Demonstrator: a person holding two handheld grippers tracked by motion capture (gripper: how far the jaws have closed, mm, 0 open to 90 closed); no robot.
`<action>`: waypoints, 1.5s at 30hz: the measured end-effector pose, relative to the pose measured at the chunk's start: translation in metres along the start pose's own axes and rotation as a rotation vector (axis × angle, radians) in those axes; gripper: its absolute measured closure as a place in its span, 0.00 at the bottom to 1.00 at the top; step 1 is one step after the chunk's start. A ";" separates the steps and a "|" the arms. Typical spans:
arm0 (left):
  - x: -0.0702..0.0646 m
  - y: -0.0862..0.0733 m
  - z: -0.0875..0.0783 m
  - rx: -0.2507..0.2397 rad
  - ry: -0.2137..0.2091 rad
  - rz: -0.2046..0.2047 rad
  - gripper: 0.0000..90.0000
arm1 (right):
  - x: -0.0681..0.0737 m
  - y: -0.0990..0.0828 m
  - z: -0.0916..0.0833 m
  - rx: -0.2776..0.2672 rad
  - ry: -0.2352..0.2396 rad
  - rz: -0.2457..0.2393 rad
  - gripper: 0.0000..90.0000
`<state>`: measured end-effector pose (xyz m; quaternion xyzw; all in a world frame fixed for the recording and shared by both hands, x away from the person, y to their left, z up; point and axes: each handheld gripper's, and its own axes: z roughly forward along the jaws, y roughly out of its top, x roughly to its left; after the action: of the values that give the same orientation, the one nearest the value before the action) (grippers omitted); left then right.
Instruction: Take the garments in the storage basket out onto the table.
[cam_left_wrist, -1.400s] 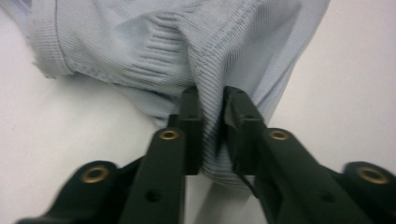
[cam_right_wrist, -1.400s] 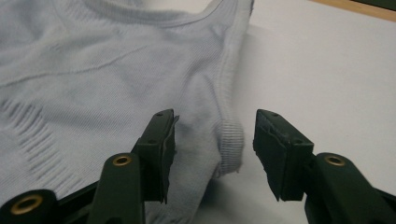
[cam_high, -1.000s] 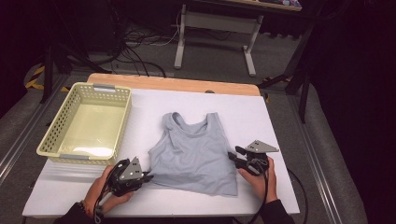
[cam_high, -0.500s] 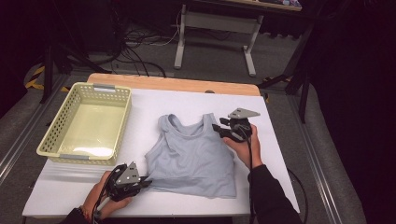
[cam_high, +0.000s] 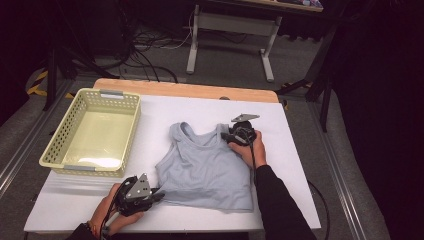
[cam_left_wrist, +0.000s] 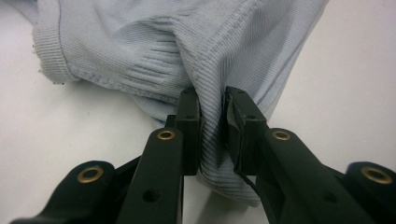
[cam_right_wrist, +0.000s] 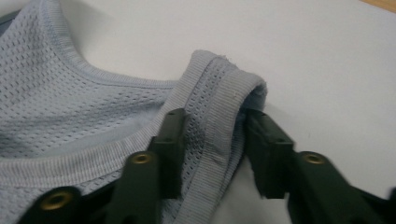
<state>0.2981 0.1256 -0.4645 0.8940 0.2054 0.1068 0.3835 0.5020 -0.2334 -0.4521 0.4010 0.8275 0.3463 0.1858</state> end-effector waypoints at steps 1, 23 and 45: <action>0.000 0.001 0.000 0.001 0.000 0.001 0.83 | -0.001 0.001 0.000 0.004 0.001 -0.005 0.78; -0.003 0.008 -0.012 -0.033 0.026 0.034 0.91 | -0.020 0.020 -0.023 -0.111 -0.153 0.080 0.94; 0.025 0.065 0.007 -0.117 0.218 -0.046 0.37 | 0.024 -0.068 -0.116 -0.162 -0.011 -0.024 0.65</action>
<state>0.3414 0.0919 -0.4213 0.8484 0.2596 0.2063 0.4126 0.3833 -0.2934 -0.4222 0.3766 0.8005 0.4076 0.2262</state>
